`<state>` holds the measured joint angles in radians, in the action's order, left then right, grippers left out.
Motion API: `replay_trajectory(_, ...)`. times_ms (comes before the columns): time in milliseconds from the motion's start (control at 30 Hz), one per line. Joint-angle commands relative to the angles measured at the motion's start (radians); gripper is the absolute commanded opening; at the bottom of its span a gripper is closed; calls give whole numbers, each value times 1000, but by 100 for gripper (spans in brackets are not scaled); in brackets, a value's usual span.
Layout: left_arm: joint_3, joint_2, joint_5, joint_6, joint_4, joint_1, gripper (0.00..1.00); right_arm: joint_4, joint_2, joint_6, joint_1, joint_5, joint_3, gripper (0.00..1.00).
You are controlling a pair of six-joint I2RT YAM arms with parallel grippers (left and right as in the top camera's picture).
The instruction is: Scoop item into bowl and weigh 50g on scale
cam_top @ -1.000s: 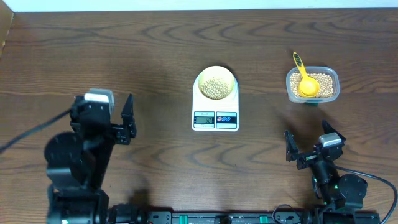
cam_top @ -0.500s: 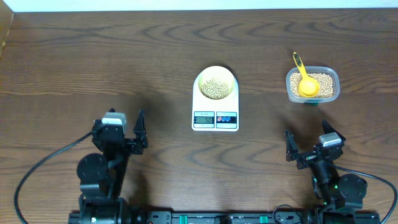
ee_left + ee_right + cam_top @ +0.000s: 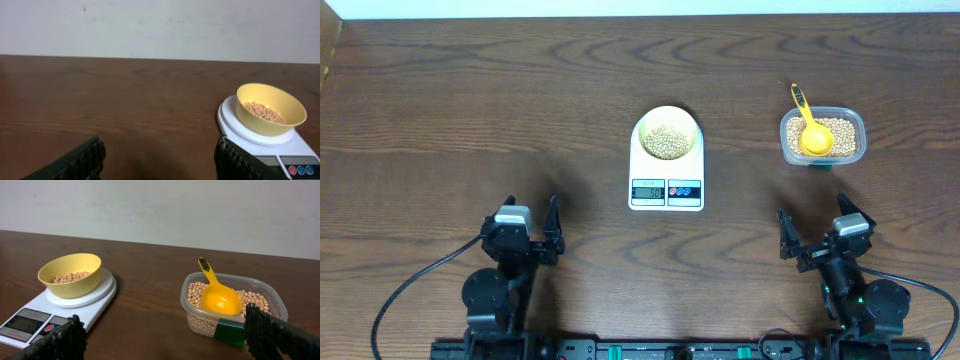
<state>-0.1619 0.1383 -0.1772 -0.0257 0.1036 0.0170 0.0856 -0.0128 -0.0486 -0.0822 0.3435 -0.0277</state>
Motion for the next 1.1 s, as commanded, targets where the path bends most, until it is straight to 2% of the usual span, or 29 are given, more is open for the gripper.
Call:
replay_trajectory(0, 38, -31, 2, 5, -5, 4, 73, 0, 2, -13, -3, -1, 5, 99)
replay_trajectory(400, 142, -106, 5, 5, -13, 4, 73, 0, 2, -13, -3, -1, 5, 99)
replay_trajectory(1067, 142, -137, 13, 1, -15, 4, 73, 0, 2, -13, -3, -1, 5, 99)
